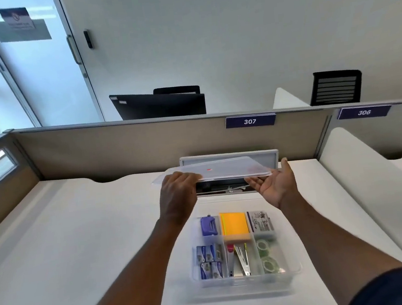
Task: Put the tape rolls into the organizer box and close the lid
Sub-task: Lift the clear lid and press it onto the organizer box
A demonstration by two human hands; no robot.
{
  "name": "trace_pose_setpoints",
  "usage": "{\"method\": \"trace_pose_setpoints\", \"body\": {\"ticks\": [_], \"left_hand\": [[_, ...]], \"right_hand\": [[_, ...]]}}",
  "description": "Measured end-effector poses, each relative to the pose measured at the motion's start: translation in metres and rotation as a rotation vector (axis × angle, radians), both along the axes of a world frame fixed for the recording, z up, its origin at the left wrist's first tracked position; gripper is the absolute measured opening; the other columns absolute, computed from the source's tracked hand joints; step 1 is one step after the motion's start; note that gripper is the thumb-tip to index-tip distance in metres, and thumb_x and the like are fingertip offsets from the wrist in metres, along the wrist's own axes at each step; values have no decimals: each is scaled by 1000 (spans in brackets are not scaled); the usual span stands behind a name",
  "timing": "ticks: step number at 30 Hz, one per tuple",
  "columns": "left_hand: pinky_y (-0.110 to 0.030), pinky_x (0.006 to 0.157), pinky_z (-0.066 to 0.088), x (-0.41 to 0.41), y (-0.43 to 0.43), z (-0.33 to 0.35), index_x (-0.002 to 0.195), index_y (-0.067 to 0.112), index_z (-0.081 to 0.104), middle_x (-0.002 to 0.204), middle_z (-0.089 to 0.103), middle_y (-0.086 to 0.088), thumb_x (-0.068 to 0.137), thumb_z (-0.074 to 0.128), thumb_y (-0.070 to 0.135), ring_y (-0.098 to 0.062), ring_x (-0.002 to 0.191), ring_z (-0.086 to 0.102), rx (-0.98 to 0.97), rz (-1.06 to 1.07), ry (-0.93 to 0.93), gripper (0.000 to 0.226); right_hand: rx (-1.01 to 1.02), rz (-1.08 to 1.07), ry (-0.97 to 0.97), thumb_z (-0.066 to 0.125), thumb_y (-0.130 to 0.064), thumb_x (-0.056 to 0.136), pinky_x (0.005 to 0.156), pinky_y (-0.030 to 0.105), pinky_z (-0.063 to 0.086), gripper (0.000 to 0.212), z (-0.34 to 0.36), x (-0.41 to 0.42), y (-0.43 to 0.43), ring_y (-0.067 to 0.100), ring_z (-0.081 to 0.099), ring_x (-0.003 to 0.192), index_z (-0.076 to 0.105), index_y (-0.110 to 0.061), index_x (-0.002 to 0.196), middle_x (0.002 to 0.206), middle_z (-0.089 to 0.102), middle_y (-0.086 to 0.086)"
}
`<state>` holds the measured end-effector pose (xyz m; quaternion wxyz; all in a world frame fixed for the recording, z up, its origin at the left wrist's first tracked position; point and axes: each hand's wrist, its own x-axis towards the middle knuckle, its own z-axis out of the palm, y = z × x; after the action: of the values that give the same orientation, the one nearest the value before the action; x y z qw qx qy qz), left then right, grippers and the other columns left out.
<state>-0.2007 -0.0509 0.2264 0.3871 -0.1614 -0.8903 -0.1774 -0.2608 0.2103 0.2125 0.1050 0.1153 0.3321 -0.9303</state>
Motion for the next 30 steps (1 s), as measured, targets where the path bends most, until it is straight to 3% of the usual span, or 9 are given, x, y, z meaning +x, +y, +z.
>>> {"method": "trace_pose_setpoints", "body": {"ticks": [4,8,12,17,20,22,24,27,30], "left_hand": [[-33,72,46,3,3,-19,91,15,72,87,74,-4,75,73,0,-26,80,65,-67,-10,-35,22],[-34,77,50,11,6,-34,92,18,71,92,74,-1,79,75,23,-22,85,66,-145,-115,-73,14],[-34,96,42,21,1,-54,118,20,60,121,65,-1,78,50,74,-18,113,56,-19,-112,-362,68],[-45,105,36,17,-2,-67,142,9,33,146,41,-15,85,56,57,-32,132,40,562,216,-750,79],[-46,103,42,13,-4,-76,141,3,35,129,59,-18,87,61,45,-32,116,57,782,253,-961,73],[-46,101,45,16,1,-82,135,3,44,119,65,-16,89,60,38,-29,107,62,805,246,-987,61],[-37,105,38,21,9,-88,131,2,49,131,58,-17,93,55,31,-31,118,55,759,282,-978,48],[-35,95,39,30,17,-105,119,0,56,126,59,-20,97,45,26,-34,116,54,685,314,-984,36],[-35,83,42,41,19,-126,101,0,59,111,65,-23,98,41,23,-36,101,59,679,325,-986,29]], "right_hand": [[107,106,-19,46,-33,95,66,35,62,45,-11,7,9,28,73,81,52,1,123,90,74,17],[408,221,-149,41,4,92,53,25,60,44,-21,13,17,22,73,68,39,8,135,85,74,12],[520,196,-247,40,6,94,52,29,61,46,-27,14,31,26,64,82,37,-7,138,99,64,11],[688,170,-269,41,-1,95,49,26,57,33,-40,20,38,22,62,70,49,-14,124,95,67,10],[842,121,-258,43,-11,94,54,26,50,16,-47,28,38,23,58,61,56,-14,103,82,64,13],[1119,79,-205,43,-17,92,51,29,44,18,-58,33,37,27,56,52,54,-8,80,70,59,19],[1530,84,-133,40,-25,91,56,36,52,30,-72,41,36,35,65,58,53,-6,71,74,66,23],[1832,44,-126,38,-29,96,83,40,50,36,-86,56,32,41,64,97,62,-2,91,102,67,24],[1954,78,-177,37,-25,97,85,37,50,33,-90,65,28,39,62,103,62,-2,102,109,65,20]]}}
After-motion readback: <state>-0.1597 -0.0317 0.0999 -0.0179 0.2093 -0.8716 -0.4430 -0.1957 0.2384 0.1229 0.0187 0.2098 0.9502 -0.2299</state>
